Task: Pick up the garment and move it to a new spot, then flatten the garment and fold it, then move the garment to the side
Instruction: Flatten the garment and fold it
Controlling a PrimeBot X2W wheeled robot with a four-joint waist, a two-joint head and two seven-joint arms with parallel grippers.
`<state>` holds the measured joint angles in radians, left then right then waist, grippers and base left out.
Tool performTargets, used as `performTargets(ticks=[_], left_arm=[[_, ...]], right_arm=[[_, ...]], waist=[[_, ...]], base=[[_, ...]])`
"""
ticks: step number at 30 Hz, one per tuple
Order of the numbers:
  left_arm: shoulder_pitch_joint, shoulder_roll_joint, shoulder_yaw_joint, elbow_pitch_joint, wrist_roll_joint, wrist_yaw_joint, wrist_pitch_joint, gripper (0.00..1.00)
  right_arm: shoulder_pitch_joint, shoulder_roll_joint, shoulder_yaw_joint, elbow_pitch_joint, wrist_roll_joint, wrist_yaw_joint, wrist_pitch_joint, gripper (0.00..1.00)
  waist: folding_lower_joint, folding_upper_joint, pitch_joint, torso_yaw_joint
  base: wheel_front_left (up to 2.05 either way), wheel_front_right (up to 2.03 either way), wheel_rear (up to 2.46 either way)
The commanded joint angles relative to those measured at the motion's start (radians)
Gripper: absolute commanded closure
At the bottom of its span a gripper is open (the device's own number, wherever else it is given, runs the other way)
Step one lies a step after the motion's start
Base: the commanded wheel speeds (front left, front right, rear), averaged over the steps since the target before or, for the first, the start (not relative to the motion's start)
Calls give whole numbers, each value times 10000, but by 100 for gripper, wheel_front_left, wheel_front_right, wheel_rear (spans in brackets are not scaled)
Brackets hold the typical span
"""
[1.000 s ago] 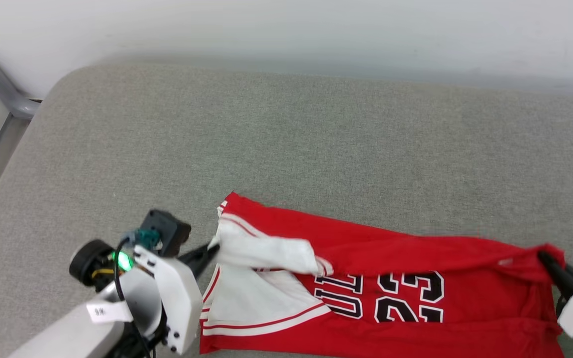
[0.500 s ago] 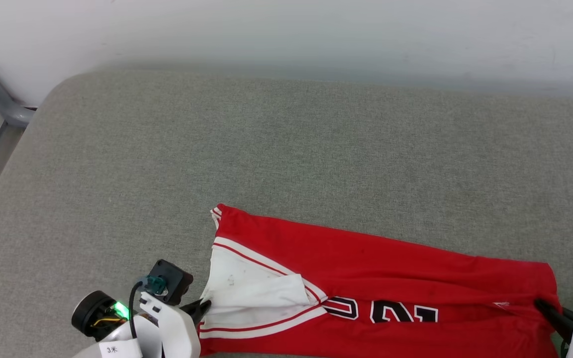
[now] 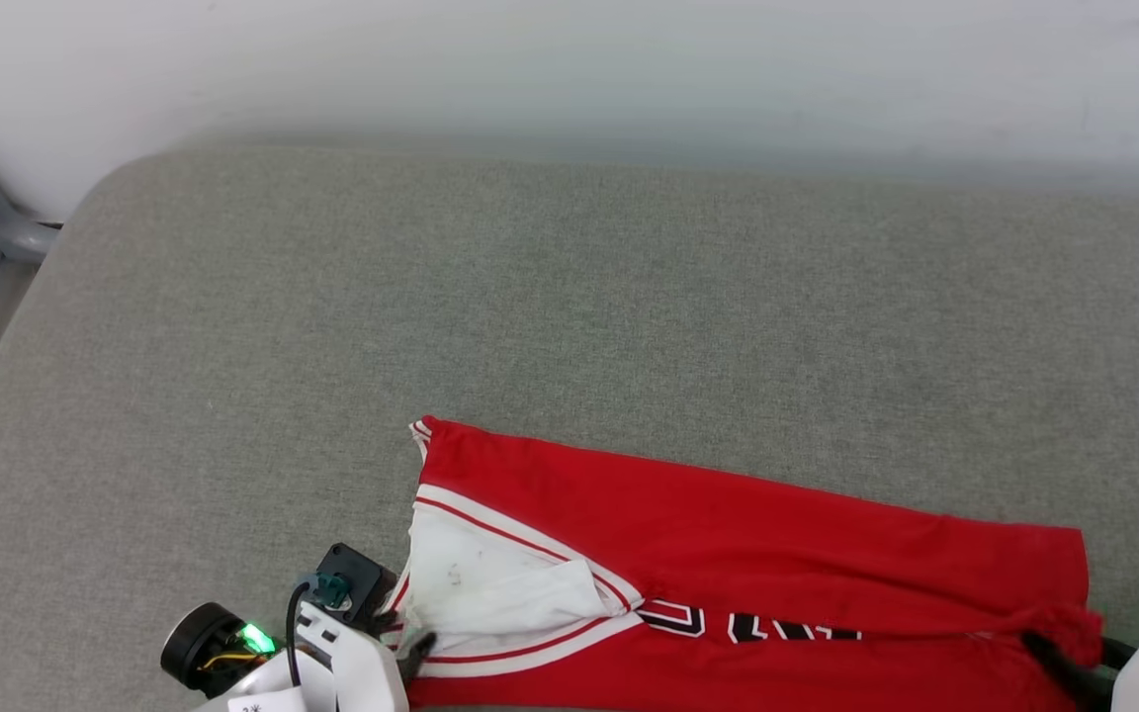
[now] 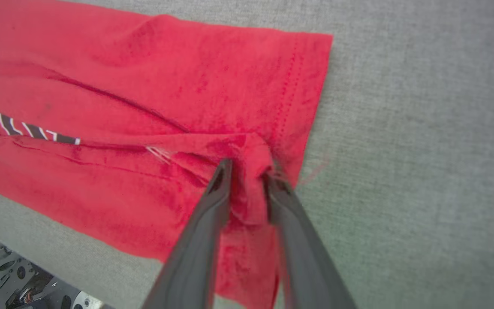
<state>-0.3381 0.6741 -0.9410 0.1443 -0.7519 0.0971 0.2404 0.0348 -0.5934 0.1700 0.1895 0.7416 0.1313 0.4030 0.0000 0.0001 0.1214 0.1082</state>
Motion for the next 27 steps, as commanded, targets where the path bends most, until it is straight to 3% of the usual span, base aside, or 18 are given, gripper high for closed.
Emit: performTargets(ticks=[1,8,16,17,19,23,27], left_arm=[[35,-32,-28,50,39,-15,-70,0],[286,-185,283,199,-30,288,-877,0],[568,-562,1279,-202,-54,1328,-2817,0],[594,-759,1690,-369,212,1717,-4000,0],[578,-820,1837,-388,551,1907,-4582,0],[508,-1013,2252,-527,1450,2260,-5017,0],[741,-1326,3227,-1181,2552,2441,-5067,0]], right_arm=[[-76,24,9,-5,44,-12,-92,0],[159,-232,-26,-292,587,-12,-88,0],[622,213,-1252,-1015,1189,-10,960,0],[627,680,-1867,-1151,1108,-10,1516,0],[528,1111,-2271,-1224,1095,-10,1902,0],[260,2024,-3260,-1171,995,-10,2659,0],[116,2552,-4205,-940,-153,-10,3106,0]], waist=[[0,-1,-64,-23],[0,-1,-668,-55],[0,-1,-1074,-44],[0,-1,-988,-27],[0,-1,-898,9],[0,-1,-659,136],[0,-1,-423,287]], base=[[0,0,0],[0,0,0],[0,0,0],[0,0,0],[0,0,0],[0,0,0],[0,0,0]])
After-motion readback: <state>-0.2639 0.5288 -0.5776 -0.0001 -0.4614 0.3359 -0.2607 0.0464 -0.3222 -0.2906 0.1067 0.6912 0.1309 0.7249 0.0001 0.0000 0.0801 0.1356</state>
